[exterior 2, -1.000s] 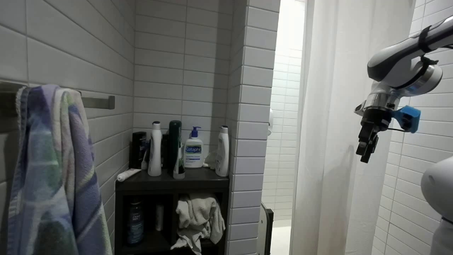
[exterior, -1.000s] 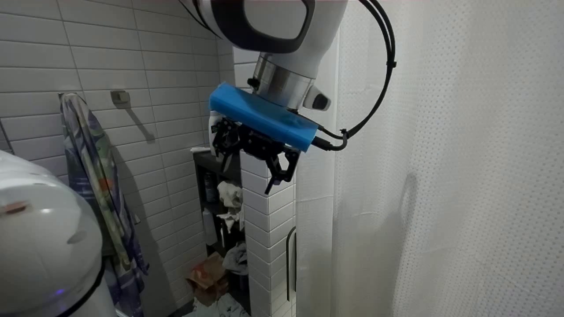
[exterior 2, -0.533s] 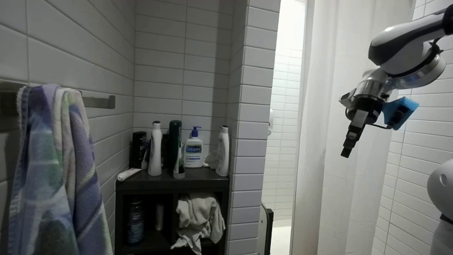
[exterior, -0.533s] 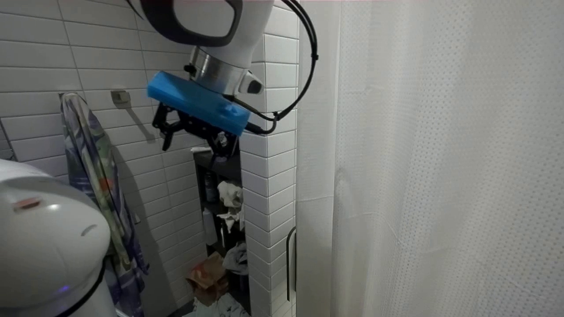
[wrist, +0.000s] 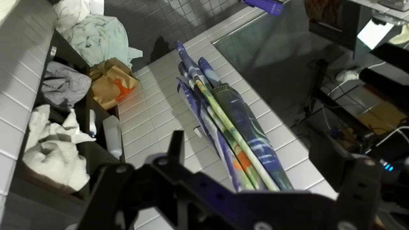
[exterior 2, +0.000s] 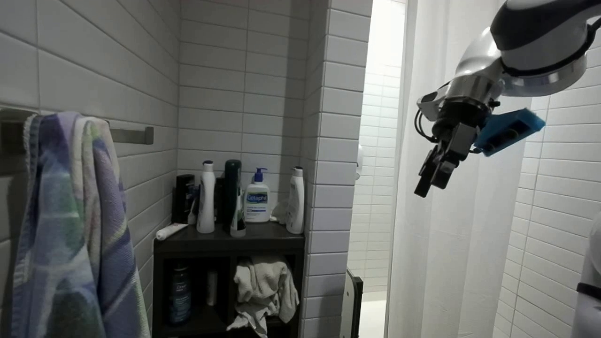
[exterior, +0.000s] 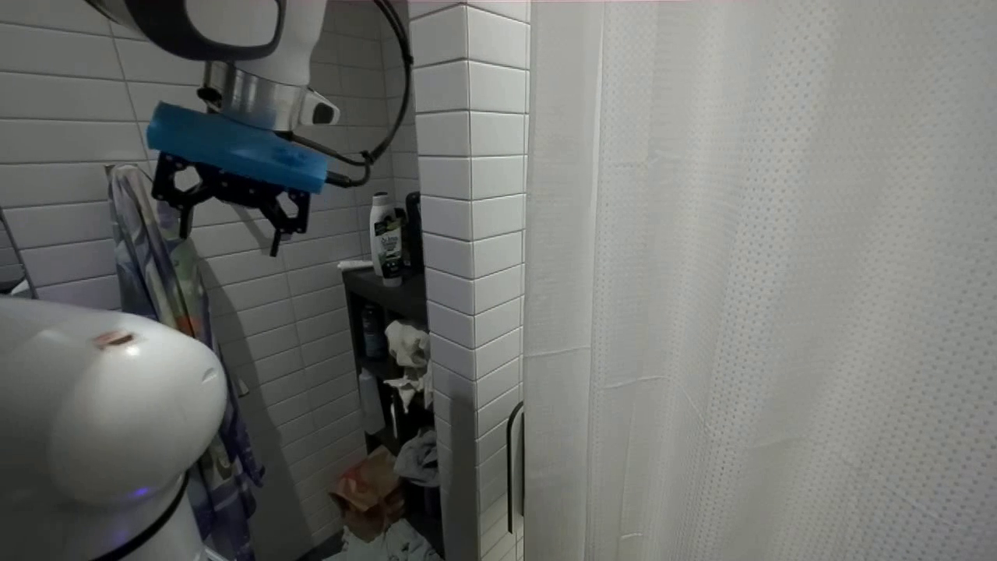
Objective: Hang the towel on the hook
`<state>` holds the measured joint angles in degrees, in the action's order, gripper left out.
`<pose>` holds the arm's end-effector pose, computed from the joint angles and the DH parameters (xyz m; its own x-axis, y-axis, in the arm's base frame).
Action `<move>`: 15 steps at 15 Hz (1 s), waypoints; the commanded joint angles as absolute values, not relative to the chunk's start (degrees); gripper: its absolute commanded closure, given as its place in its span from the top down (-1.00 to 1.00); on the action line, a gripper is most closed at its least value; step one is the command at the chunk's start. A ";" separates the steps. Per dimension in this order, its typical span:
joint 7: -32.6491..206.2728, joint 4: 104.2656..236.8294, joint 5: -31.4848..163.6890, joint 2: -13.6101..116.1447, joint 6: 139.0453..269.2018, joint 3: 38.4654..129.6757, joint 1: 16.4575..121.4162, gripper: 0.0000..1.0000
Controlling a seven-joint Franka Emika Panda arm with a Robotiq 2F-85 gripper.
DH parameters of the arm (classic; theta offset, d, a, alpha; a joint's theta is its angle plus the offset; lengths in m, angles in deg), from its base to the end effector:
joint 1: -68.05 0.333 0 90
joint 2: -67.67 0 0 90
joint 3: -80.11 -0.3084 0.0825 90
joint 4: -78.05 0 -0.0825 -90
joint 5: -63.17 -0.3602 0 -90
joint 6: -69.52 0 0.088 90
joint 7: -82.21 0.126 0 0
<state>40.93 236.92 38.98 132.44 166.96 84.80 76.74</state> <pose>0.2119 0.0603 0.4877 0.7015 0.6238 0.3446 0.7127 -0.6193 -0.3295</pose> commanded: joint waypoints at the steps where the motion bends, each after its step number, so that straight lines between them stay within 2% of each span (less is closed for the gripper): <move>1: 41.56 236.91 38.39 131.47 171.29 78.32 83.93 1.00; 9: 41.62 236.51 40.92 124.47 180.70 69.27 95.12 1.00; 15: 42.17 236.59 44.07 119.88 185.52 69.83 96.94 1.00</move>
<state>41.28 236.83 42.05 122.22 183.34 69.32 96.27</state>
